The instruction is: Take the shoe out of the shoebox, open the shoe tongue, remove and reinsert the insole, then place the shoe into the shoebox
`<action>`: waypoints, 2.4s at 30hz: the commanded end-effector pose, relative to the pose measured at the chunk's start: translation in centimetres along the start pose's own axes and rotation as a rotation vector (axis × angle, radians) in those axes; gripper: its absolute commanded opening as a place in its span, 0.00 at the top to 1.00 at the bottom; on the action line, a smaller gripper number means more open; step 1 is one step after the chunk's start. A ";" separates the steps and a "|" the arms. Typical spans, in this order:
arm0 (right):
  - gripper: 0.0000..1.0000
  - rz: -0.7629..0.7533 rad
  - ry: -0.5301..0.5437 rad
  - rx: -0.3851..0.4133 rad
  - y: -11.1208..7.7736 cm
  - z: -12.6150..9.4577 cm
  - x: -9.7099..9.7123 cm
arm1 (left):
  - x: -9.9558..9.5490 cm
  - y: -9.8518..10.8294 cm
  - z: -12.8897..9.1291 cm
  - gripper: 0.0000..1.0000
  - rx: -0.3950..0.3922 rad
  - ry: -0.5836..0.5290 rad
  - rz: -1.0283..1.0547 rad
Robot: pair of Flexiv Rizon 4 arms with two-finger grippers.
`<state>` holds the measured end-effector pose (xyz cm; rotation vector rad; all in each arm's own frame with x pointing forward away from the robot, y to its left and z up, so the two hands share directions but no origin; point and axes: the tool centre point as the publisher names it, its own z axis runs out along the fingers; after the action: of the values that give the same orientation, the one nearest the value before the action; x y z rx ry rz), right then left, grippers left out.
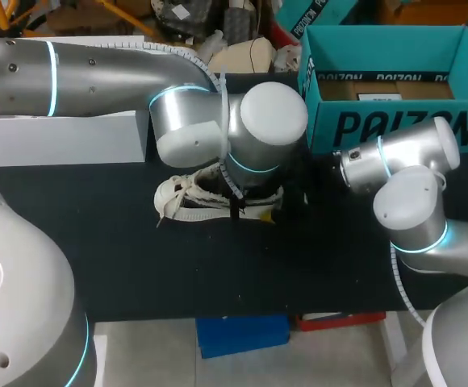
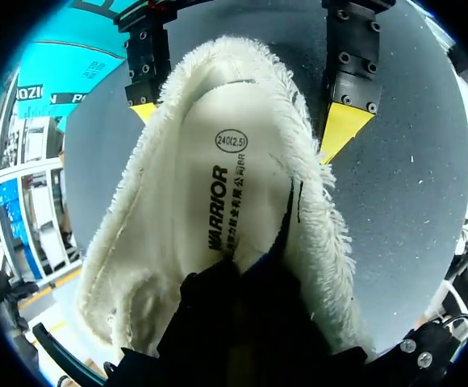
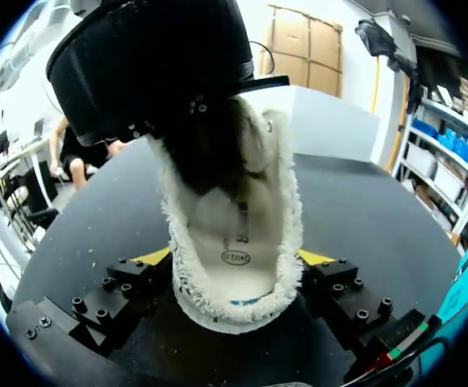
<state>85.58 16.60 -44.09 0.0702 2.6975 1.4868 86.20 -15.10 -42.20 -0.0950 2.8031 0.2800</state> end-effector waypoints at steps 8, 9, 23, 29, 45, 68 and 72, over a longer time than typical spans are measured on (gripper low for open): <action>1.00 0.000 0.004 0.002 -0.1 0.3 0.2 | -0.9 0.7 5.1 1.00 0.152 0.133 0.008; 1.00 0.000 0.004 0.002 -0.1 0.3 0.2 | -0.8 0.7 4.7 1.00 0.158 0.137 0.006; 1.00 0.000 0.004 0.002 -0.1 0.3 0.2 | -0.5 1.2 -1.2 1.00 0.295 0.199 -0.037; 1.00 0.000 0.004 0.002 -0.1 0.3 0.2 | -0.3 1.0 -3.1 1.00 0.329 0.224 -0.053; 1.00 0.000 0.004 0.002 -0.1 0.3 0.2 | 0.9 -1.3 -3.4 1.00 0.362 0.219 0.016; 1.00 0.000 0.004 0.002 -0.1 0.3 0.2 | -0.2 -3.3 -3.1 0.60 0.461 0.080 0.121; 1.00 0.000 0.004 0.002 -0.1 0.3 0.2 | -0.4 -4.3 -3.1 0.60 0.476 0.071 0.131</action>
<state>85.40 16.68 -44.07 0.0653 2.7005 1.4877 85.77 -19.29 -39.29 0.1898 2.8661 -0.3685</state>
